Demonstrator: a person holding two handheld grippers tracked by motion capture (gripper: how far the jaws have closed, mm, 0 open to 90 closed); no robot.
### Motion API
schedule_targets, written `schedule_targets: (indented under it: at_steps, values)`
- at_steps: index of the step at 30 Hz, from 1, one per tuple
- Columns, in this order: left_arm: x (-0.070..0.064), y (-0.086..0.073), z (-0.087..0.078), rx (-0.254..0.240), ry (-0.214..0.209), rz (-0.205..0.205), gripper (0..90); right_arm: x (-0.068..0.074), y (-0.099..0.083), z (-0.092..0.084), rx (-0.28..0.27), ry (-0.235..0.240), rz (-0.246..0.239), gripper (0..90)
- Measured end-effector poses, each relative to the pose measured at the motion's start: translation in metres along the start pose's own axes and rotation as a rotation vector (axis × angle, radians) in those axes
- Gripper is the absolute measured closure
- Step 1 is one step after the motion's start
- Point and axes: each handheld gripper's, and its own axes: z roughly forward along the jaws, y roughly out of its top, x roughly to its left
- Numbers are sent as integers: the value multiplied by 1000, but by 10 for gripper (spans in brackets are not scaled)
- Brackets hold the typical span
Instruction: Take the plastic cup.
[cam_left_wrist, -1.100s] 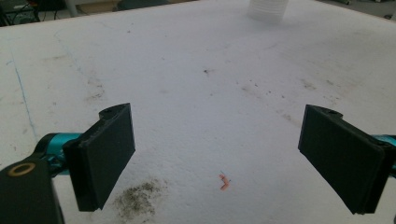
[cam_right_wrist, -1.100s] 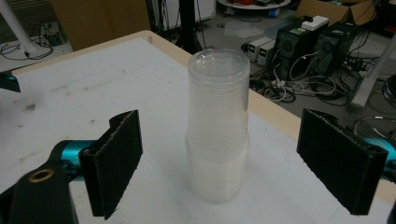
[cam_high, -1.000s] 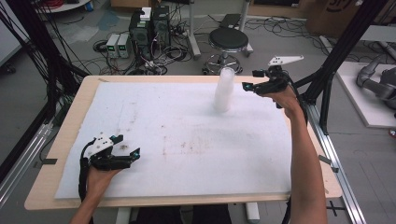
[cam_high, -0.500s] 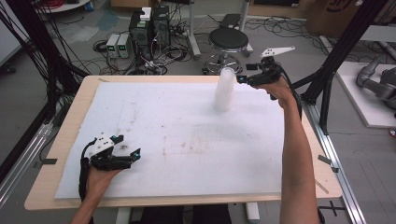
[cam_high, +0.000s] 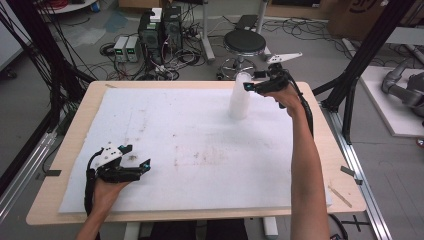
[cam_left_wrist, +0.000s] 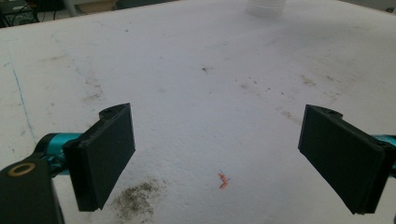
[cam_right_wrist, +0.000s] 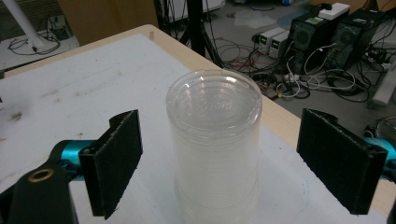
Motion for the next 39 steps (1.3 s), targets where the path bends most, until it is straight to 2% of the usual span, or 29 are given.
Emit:
schedule_targets:
  at_steps: [4, 11, 18, 27, 39]
  values:
    - [-1, 0, 0, 0, -1, 0, 107, 1, -3, 7, -2, -4, 2, 138]
    - [0, 0, 0, -1, -2, -1, 107, 3, -6, 16, 30, -11, 6, 139]
    - [0, 0, 0, 0, -4, 0, 107, 5, -6, 24, 29, -28, 11, 143]
    - [0, 0, 0, -1, -3, -1, 107, 6, -8, 29, 42, -52, 14, 164]
    - [-1, 0, 0, -1, -2, 2, 107, 6, -9, 33, 49, -54, 17, 206]
